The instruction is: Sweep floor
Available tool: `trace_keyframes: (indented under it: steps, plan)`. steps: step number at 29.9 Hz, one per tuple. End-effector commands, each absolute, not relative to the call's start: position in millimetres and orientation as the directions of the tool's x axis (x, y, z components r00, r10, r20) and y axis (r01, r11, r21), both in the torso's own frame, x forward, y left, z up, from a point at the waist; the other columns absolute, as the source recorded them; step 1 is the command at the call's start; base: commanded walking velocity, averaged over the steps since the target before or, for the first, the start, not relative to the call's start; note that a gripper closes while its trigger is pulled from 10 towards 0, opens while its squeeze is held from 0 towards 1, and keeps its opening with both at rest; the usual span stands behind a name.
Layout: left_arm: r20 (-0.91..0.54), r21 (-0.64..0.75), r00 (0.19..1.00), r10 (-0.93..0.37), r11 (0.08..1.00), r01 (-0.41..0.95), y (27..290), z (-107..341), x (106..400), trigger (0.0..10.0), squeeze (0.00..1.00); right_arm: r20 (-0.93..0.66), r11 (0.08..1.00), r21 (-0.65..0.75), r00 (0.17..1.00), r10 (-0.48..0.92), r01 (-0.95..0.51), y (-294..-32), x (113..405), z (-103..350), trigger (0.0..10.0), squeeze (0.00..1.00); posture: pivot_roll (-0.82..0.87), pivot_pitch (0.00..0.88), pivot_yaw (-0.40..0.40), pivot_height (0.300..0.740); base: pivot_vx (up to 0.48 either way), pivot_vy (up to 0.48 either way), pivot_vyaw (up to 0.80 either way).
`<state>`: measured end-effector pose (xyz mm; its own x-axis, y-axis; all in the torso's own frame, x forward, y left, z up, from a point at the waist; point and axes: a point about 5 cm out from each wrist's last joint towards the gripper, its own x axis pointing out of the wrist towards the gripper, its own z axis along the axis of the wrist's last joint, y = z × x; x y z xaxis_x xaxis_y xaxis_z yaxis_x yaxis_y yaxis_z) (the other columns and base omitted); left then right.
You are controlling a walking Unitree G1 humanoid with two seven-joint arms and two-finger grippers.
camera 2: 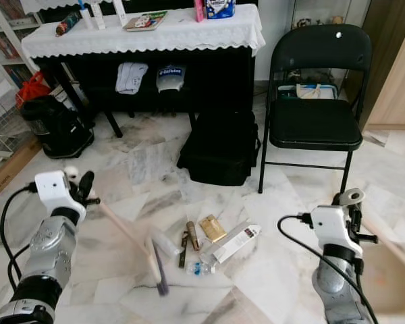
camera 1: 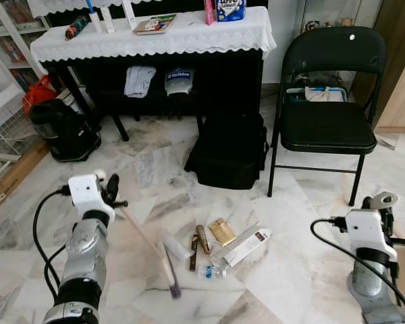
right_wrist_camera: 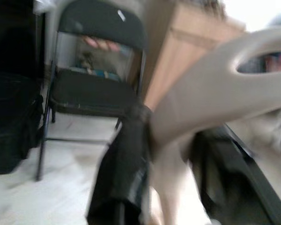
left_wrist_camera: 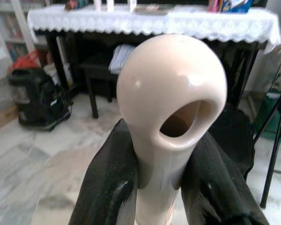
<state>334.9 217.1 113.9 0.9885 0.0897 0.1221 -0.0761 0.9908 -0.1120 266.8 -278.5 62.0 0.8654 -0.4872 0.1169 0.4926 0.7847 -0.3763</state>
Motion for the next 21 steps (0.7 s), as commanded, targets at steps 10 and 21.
trace_keyframes:
  steps: [10, 21]
  plan:
    - [0.266, -0.108, 0.962, 0.061, 0.994, -0.033, 209, 150, 348, 10.0, 0.0, -0.01, 0.855, -0.173, 0.868, -0.497, 0.488, -281, 267, 46, 10.0, 0.0, -0.21, 0.0, 0.15, 0.74, 0.0, 0.0, 0.0]
    - [0.282, -0.084, 0.959, 0.037, 0.996, -0.014, 207, 156, 353, 10.0, 0.0, -0.087, 0.875, -0.004, 0.871, -0.483, 0.484, -283, 263, 33, 10.0, 0.0, -0.21, 0.0, 0.157, 0.74, 0.0, 0.0, 0.0]
